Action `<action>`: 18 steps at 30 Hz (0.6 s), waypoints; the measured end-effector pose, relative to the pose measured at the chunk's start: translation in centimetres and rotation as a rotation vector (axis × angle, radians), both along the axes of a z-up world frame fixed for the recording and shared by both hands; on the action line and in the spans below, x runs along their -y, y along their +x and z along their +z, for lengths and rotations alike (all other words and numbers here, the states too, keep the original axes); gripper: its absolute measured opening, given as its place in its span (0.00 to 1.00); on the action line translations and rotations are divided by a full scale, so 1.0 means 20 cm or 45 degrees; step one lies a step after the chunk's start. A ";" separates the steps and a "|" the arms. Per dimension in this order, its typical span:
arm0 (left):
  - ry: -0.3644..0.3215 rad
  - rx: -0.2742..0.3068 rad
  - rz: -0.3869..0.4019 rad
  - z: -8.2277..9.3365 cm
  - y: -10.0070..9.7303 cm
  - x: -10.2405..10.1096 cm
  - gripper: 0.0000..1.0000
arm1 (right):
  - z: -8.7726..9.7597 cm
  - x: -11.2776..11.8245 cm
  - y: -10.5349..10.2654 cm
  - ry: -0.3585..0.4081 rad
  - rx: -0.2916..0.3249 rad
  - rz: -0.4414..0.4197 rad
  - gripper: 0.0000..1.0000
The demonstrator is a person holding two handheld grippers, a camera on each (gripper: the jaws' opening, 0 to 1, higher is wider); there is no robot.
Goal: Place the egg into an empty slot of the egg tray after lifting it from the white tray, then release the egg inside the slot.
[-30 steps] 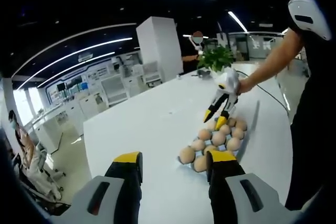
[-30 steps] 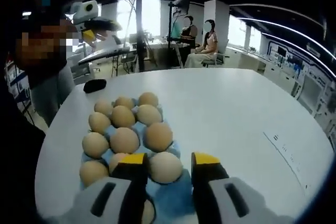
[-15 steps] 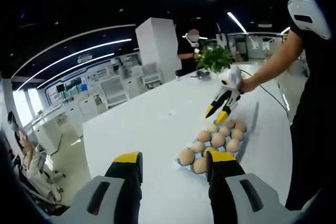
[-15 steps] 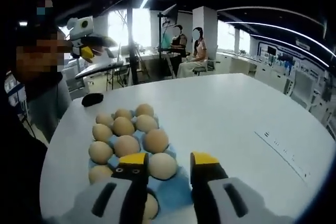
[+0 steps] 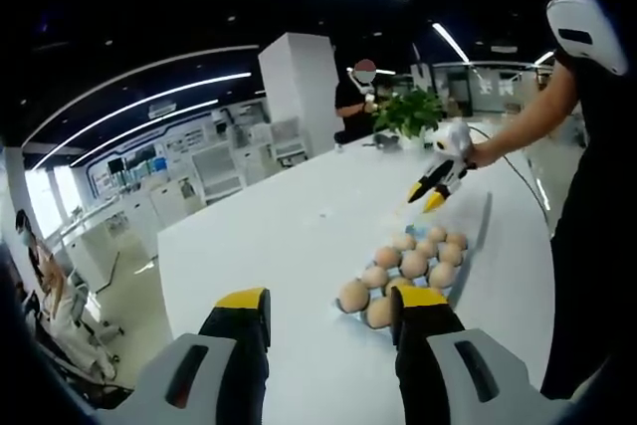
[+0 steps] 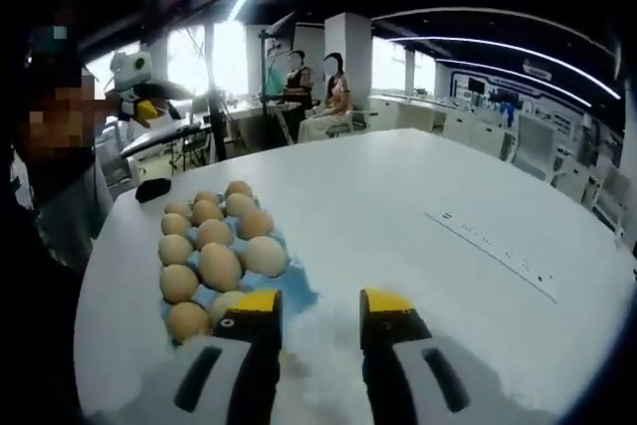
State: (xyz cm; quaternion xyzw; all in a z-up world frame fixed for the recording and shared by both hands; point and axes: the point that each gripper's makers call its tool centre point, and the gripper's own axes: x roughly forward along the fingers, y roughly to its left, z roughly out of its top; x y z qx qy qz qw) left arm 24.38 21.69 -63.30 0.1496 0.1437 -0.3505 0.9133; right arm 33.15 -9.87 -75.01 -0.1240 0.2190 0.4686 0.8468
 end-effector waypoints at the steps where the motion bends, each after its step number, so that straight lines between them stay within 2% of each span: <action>1: -0.001 -0.002 0.000 0.00 0.00 0.00 0.49 | 0.00 0.03 0.00 -0.001 0.000 -0.012 0.31; 5: -0.001 -0.003 -0.008 -0.01 0.00 0.02 0.49 | -0.04 0.16 0.00 -0.021 -0.032 -0.077 0.31; 11: 0.002 -0.005 -0.011 0.00 0.00 0.03 0.49 | -0.03 0.29 -0.01 -0.035 -0.027 -0.142 0.31; 17: 0.001 -0.008 -0.005 0.00 0.00 0.02 0.49 | -0.01 0.52 0.04 -0.053 -0.012 -0.284 0.31; 18: 0.002 -0.010 -0.009 0.00 0.00 0.02 0.49 | -0.01 0.59 0.05 -0.059 -0.009 -0.329 0.31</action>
